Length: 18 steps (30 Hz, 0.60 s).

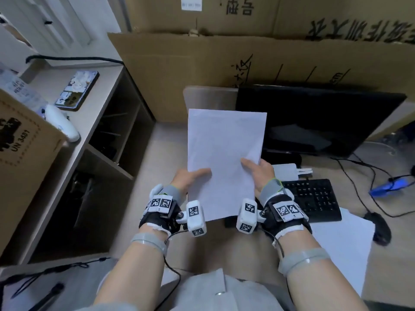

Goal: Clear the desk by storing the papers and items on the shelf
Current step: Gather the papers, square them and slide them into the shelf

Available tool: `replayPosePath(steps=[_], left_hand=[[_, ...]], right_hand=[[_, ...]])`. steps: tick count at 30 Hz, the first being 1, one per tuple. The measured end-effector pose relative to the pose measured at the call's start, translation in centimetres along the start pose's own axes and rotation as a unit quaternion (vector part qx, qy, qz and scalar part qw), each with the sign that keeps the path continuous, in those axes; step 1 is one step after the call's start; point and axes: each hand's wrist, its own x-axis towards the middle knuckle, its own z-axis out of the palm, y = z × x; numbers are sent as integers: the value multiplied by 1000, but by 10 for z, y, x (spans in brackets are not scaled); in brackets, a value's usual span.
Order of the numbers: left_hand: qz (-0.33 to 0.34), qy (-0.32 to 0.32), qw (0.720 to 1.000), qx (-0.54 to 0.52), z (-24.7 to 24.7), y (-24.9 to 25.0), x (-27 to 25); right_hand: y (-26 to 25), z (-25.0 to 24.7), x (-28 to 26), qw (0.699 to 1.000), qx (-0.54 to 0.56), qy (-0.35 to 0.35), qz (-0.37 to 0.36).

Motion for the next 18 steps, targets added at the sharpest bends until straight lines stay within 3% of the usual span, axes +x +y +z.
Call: replayPosePath(steps=[12, 16, 18], left_hand=[[76, -49, 994, 55, 65, -20, -16], [89, -57, 994, 29, 92, -24, -23], [80, -95, 992, 19, 115, -37, -28]], right_hand=[[12, -69, -55, 996, 48, 56, -48], [26, -93, -84, 992, 5, 116, -46], [43, -121, -92, 984, 7, 177, -8]])
